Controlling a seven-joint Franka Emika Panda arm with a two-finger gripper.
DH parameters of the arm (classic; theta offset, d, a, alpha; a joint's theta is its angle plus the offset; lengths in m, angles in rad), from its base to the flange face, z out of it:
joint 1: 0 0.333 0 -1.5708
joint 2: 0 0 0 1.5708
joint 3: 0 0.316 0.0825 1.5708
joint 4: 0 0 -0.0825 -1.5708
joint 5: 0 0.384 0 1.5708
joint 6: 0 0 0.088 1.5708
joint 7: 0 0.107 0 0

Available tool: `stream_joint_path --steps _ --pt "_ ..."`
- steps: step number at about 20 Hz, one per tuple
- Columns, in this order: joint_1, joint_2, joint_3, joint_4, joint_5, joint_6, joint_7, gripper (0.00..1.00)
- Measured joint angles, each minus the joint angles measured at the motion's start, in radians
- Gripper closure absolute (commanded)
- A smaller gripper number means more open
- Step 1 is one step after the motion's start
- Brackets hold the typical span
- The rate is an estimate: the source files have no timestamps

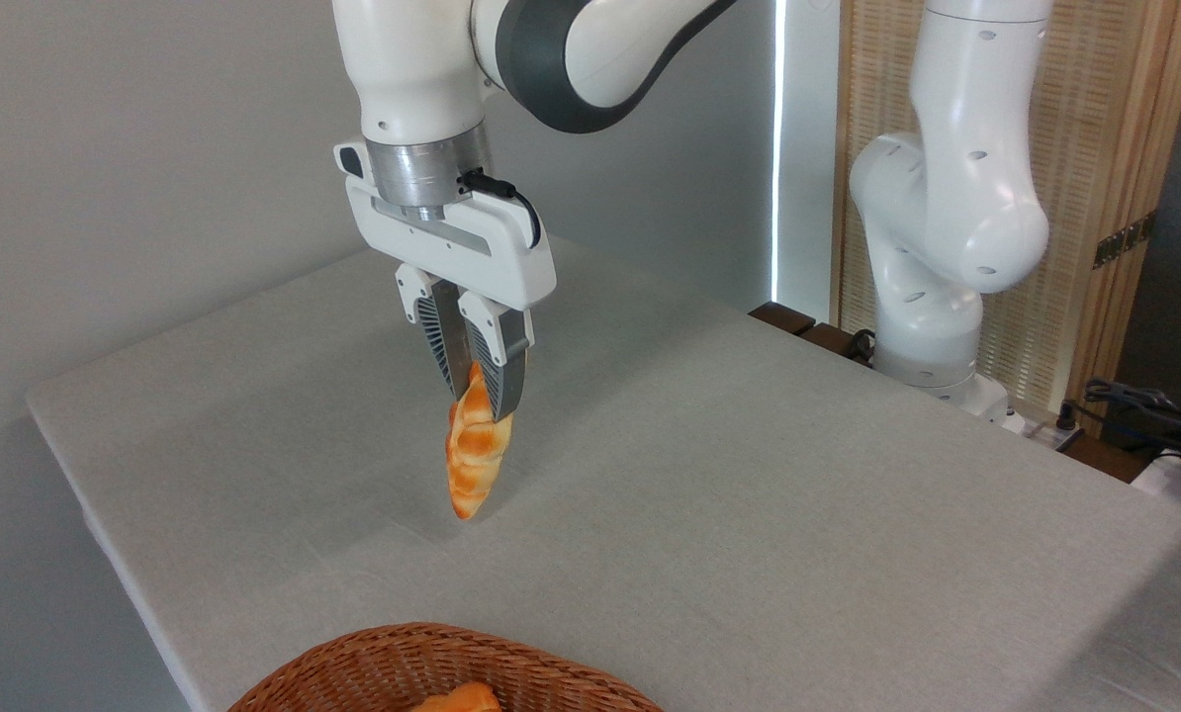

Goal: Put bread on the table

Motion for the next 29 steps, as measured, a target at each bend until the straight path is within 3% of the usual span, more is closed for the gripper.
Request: stream_joint_path --steps 7,19,24,29 --pt "-0.014 -0.001 0.000 0.001 0.002 0.000 0.007 0.00" --pt "-0.014 -0.004 0.007 0.048 0.062 0.002 0.014 0.00" --pt "-0.007 -0.008 0.068 0.147 0.063 -0.001 0.083 0.00" --pt "-0.005 -0.009 0.121 0.162 0.049 -0.003 0.180 0.00"
